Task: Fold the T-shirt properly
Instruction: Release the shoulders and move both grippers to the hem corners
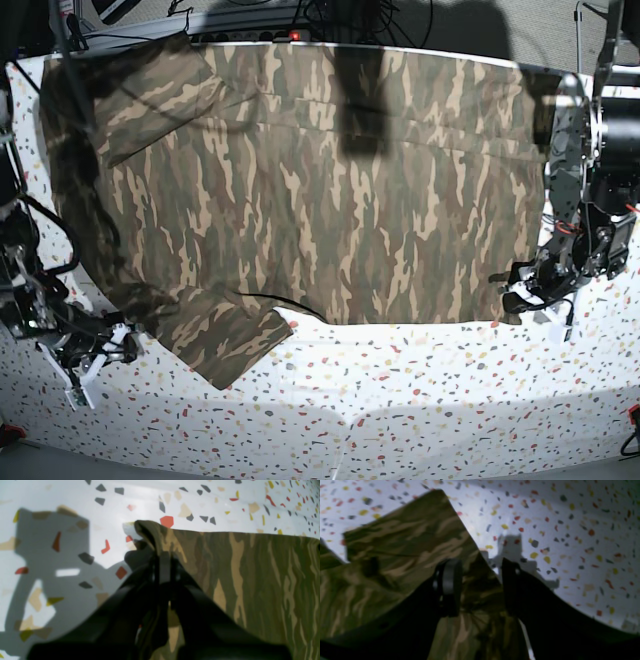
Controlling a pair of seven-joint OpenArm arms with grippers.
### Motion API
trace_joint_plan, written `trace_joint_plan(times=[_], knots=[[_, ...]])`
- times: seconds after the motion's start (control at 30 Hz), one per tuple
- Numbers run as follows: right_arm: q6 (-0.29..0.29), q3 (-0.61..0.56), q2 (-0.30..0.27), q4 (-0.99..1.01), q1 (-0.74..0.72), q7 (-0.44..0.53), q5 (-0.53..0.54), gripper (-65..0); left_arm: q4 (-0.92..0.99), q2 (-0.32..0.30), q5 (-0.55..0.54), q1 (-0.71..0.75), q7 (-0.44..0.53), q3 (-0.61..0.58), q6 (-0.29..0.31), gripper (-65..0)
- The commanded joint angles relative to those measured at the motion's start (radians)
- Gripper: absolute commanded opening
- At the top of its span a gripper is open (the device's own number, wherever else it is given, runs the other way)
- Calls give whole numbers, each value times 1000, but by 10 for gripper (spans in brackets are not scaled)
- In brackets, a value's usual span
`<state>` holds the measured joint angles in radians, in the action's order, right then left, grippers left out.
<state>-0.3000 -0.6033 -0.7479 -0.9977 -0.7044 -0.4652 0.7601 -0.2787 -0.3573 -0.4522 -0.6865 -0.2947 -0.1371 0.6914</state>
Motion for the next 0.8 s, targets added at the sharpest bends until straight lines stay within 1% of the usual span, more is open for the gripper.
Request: trace_joint_plan(times=[0.0, 0.1, 0.23, 0.3, 0.4, 0.5, 0.6, 0.77], knots=[[-8, -20, 0, 22, -70, 25, 2, -383, -2, 0, 22, -11, -32, -2, 7, -650], [-8, -141, 53, 157, -179, 24, -18, -383, -2, 3, 25, -12, -25, -2, 7, -650], [-7, -299, 148, 354, -307, 16, -27, -383, -2, 11, 24, -9, -19, -2, 7, -650], [-7, -360, 194, 453, -349, 13, -27, -383, -2, 11, 23, -6, -19, -2, 7, -650], [-8, -427, 247, 598, -391, 22, -25, -383, -2, 11, 21, 3, -18, -2, 7, -650], [-26, -462, 276, 713, -409, 60, -22, -383, -2, 14, 21, 8, -18, -2, 7, -650], [-87, -465, 282, 779, -407, 73, -19, -383, -2, 16, 21, 8, -14, -2, 7, -650], [-118, -465, 294, 838, -406, 73, -20, -383, -2, 16, 22, 8, 11, -2, 7, -650]])
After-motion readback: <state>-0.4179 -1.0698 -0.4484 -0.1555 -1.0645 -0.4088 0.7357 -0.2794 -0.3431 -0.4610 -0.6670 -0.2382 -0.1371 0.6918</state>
